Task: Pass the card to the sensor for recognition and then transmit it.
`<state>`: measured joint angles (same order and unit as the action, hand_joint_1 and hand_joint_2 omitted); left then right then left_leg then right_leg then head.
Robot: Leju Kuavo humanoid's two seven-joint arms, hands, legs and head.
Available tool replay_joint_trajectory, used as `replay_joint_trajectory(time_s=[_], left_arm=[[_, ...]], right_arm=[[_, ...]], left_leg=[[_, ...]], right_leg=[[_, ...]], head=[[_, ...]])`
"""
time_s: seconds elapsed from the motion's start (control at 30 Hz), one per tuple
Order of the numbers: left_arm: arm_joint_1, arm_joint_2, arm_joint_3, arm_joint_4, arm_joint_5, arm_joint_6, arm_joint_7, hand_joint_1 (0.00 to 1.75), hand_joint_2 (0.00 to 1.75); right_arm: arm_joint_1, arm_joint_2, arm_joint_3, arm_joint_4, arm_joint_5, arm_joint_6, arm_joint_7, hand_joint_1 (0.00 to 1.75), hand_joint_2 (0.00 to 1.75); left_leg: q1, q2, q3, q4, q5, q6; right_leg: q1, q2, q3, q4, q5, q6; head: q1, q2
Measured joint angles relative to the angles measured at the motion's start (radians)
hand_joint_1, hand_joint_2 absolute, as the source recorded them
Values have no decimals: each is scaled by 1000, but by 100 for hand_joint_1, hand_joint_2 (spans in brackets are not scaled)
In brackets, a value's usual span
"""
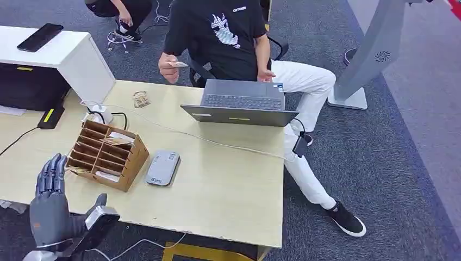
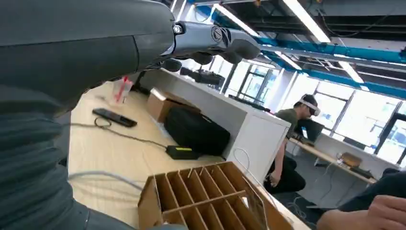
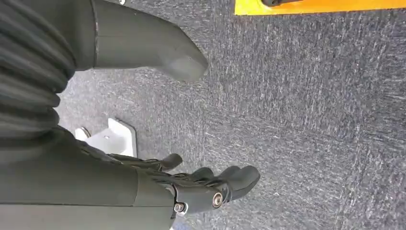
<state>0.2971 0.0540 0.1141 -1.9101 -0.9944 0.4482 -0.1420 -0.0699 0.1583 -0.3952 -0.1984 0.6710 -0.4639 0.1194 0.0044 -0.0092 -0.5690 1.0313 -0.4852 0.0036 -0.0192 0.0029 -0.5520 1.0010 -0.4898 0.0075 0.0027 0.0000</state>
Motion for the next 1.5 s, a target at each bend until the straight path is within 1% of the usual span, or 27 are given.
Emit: replay_joint_trajectory(time_s=[0.07,0.17,0.27,0.37,0.43,0.5,0.53,0.6,0.67,0.73,0.83,0.9,1.03,1.13,1.27,1.37,1.5], left_arm=[[-27,56,-7,7,-33,-4,30,0,175],[-74,123,-26,13,-81,-27,62,0,175],[-122,182,-47,16,-126,-39,93,0,175],[-177,233,-52,20,-171,-35,128,0,175],[-221,269,-53,26,-191,-37,149,0,175],[-286,309,-53,43,-209,-67,171,0,175],[-313,323,-53,52,-213,-77,175,0,175],[-399,350,-54,89,-232,-90,176,0,175],[-466,364,-55,119,-261,-81,180,0,175],[-504,366,-65,135,-290,-61,186,0,175],[-526,370,-72,158,-330,-12,203,0,175],[-531,379,-72,173,-358,2,215,0,175],[-571,398,-72,235,-389,2,219,0,175],[-630,403,-72,304,-423,5,219,0,175],[-669,403,-76,354,-460,11,226,0,175],[-722,402,-97,416,-508,1,234,0,175],[-805,397,-144,532,-514,-1,239,0,175]], right_arm=[[-1,0,0,0,5,5,5,0,175],[-4,-1,-5,-1,6,14,9,0,175],[-8,-1,-8,-1,7,19,13,0,175],[-11,-1,-11,-1,10,31,13,0,175],[-13,-1,-13,-1,15,32,13,0,175],[-15,-1,-14,-1,23,32,13,0,175],[-17,-1,-15,-2,24,33,13,0,175],[-20,-1,-15,-2,28,34,17,0,175],[-24,-1,-15,-3,33,38,17,0,175],[-26,-1,-15,-5,41,42,16,0,175],[-29,2,-15,-6,44,42,6,0,175],[-29,3,-15,-6,50,37,6,0,175],[-29,5,-15,-6,60,34,6,0,175],[-29,5,-15,-6,62,35,7,0,175],[-29,6,-15,-6,65,34,7,0,175],[-31,8,-15,-6,82,35,13,0,175],[-37,10,-15,-8,86,35,14,0,175]], left_leg=[[0,0,0,0,0,0],[0,0,0,0,1,0],[0,0,0,0,1,1],[0,0,0,0,1,1],[0,0,0,0,1,0],[0,0,0,0,2,0],[0,0,0,0,2,-1],[0,0,-1,0,3,-1],[0,0,-1,0,3,-1],[0,2,-1,0,3,-1],[0,3,-1,0,3,-1],[0,4,-1,0,3,-1],[0,4,-2,0,3,-1],[0,4,-2,0,4,-1],[0,6,-2,0,4,-1],[0,5,-2,0,4,-1],[0,5,-2,0,4,-1]], right_leg=[[0,0,0,0,0,0],[0,0,0,0,0,0],[0,0,0,0,0,0],[0,0,0,0,1,0],[0,0,0,0,1,0],[0,0,0,0,1,0],[0,0,0,0,2,0],[0,0,-1,0,2,-1],[0,0,-1,0,3,-2],[0,1,-1,0,4,-1],[0,3,-1,0,4,-1],[0,3,-2,0,4,-1],[0,3,-3,0,4,-1],[0,3,-3,1,4,-2],[0,4,-4,1,5,-2],[0,4,-4,1,5,-2],[0,4,-4,1,6,-2]], head=[[0,0],[0,0],[0,0],[0,0],[0,0],[0,0],[0,0],[0,0],[0,0],[0,0],[0,0],[0,0],[0,0],[0,0],[0,0],[0,0],[0,0]])
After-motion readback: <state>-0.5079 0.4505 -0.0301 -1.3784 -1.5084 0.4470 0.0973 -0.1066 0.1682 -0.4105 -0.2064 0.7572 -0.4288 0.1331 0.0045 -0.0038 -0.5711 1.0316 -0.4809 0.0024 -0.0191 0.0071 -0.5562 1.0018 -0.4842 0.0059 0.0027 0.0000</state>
